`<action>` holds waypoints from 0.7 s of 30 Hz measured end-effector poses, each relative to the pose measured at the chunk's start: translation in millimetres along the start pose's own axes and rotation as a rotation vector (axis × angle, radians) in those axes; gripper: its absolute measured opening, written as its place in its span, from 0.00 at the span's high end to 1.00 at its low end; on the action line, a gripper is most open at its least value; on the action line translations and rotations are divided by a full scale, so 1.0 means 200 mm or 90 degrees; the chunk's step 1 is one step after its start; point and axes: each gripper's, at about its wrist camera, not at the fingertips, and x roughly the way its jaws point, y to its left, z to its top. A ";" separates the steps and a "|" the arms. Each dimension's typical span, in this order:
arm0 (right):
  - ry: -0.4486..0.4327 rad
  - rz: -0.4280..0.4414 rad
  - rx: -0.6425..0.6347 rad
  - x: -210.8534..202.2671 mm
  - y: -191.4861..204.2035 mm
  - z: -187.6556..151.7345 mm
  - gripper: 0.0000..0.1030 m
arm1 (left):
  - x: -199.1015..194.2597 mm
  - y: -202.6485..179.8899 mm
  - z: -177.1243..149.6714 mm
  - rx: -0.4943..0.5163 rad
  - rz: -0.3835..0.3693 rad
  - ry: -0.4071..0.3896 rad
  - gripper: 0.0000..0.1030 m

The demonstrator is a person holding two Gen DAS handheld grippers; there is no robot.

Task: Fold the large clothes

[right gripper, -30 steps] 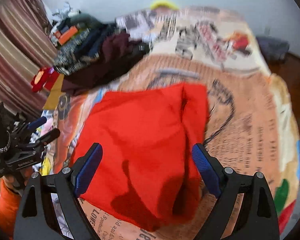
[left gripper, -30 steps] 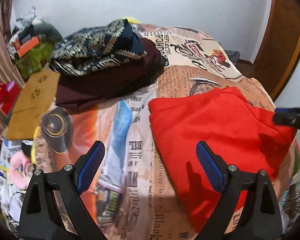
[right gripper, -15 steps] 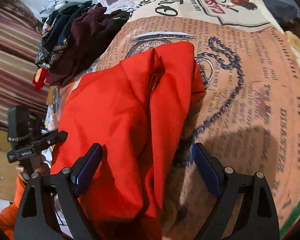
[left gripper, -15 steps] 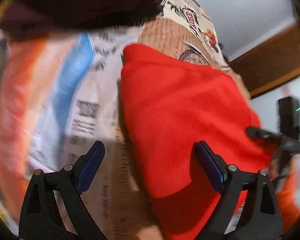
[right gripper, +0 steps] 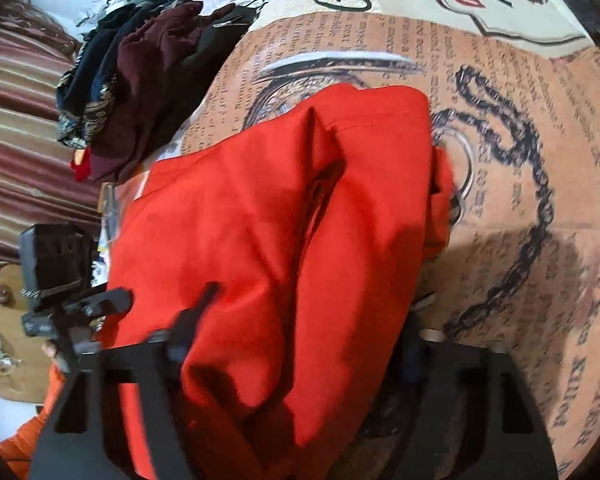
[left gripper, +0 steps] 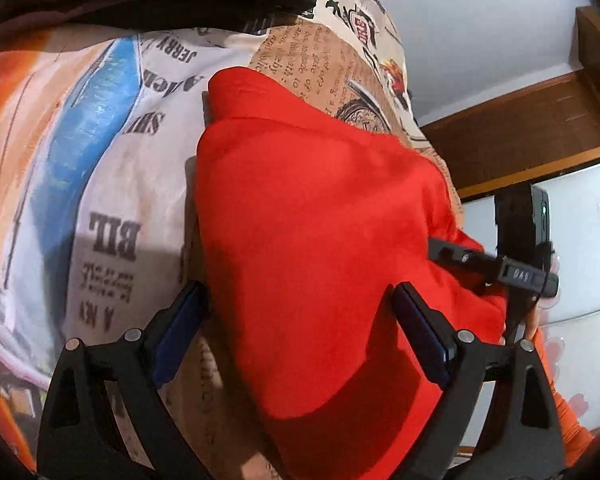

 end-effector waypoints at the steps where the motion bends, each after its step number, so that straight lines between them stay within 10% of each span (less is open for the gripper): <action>1: 0.003 0.014 0.011 0.00 0.00 -0.02 0.57 | 0.00 0.00 0.00 -0.001 -0.002 -0.004 0.13; 3: 0.003 0.024 0.034 -0.03 0.00 -0.06 0.64 | -0.01 -0.01 -0.01 0.009 0.010 -0.010 0.41; 10: -0.004 -0.003 0.006 -0.13 0.18 -0.17 0.72 | -0.13 -0.11 -0.12 0.042 0.032 -0.017 0.67; 21: -0.112 -0.004 -0.127 -0.32 0.74 -0.11 0.74 | -0.78 -0.42 -0.15 0.194 0.115 -0.173 0.72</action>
